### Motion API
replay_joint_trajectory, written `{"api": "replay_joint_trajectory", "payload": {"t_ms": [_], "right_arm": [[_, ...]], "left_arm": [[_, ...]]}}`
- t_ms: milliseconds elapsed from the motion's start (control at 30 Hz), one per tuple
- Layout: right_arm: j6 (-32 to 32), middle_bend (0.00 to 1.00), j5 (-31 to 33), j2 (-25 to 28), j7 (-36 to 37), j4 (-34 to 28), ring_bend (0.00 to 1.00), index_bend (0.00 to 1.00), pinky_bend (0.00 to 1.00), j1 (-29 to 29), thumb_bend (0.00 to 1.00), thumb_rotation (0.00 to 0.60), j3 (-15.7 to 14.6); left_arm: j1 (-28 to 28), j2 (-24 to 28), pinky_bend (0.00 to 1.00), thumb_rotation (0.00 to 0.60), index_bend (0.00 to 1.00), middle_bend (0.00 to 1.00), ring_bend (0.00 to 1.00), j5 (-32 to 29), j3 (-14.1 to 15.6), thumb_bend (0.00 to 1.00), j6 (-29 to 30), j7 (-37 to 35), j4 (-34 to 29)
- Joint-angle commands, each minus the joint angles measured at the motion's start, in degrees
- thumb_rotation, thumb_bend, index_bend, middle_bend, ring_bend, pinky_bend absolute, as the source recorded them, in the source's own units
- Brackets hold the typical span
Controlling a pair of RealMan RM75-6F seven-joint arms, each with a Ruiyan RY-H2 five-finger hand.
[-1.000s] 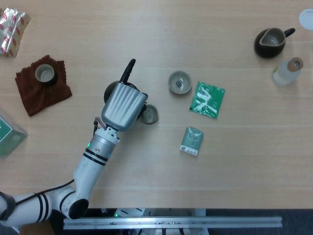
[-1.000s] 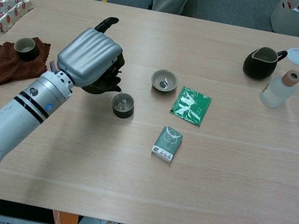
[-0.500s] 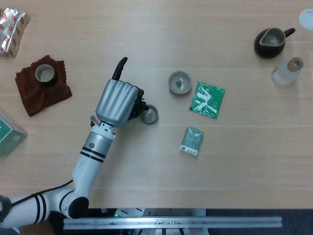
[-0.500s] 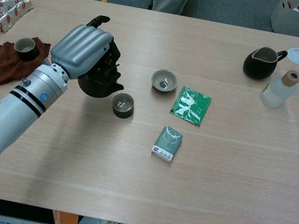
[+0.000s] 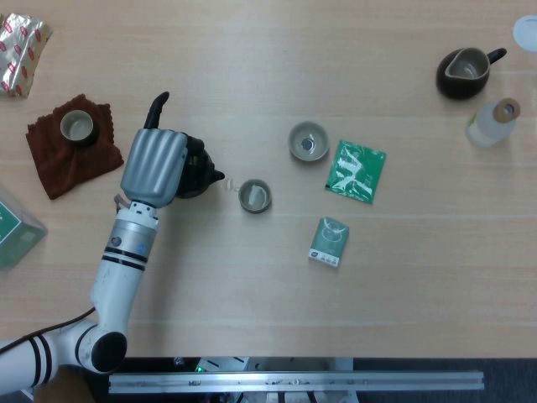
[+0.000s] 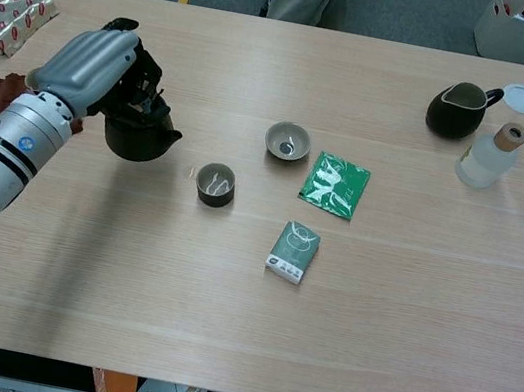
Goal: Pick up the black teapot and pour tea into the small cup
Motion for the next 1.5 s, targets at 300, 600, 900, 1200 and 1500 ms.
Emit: {"api": "replay_joint_trajectory", "payload": {"t_ms": [300, 600, 900, 1200, 1500], "right_arm": [[0.1, 0.21, 0.1, -0.1, 0.4, 0.2, 0.12, 0.15, 0.16, -0.5, 0.18, 0.6, -0.2], [0.3, 0.21, 0.4, 0.0, 1.1, 0.6, 0.12, 0.15, 0.16, -1.1, 0.18, 0.6, -0.3], [0.3, 0.21, 0.4, -0.2, 1.7, 0.9, 0.12, 0.15, 0.16, -1.3, 0.19, 0.6, -0.4], [0.1, 0.21, 0.4, -0.1, 1.8, 1.0, 0.11, 0.14, 0.16, -1.4, 0.19, 0.6, -0.4], [0.1, 0.21, 0.4, -0.1, 1.8, 0.9, 0.12, 0.15, 0.16, -1.5, 0.18, 0.6, -0.3]], "left_arm": [[1.4, -0.7, 0.06, 0.6, 0.83, 0.91, 0.71, 0.1, 2.2, 0.3, -0.9, -5.1, 4.3], [1.2, -2.7, 0.06, 0.6, 0.81, 0.89, 0.69, -1.0, 1.8, 0.3, -2.1, -7.1, 8.6], [1.2, -3.5, 0.06, 0.6, 0.8, 0.87, 0.67, -2.7, 1.4, 0.3, -3.5, -7.5, 10.4], [1.4, -3.0, 0.06, 0.6, 0.75, 0.83, 0.63, -4.0, 1.3, 0.3, -4.4, -6.8, 9.7], [1.6, -2.0, 0.06, 0.576, 0.69, 0.76, 0.55, -5.8, 1.3, 0.3, -5.3, -5.5, 8.3]]}}
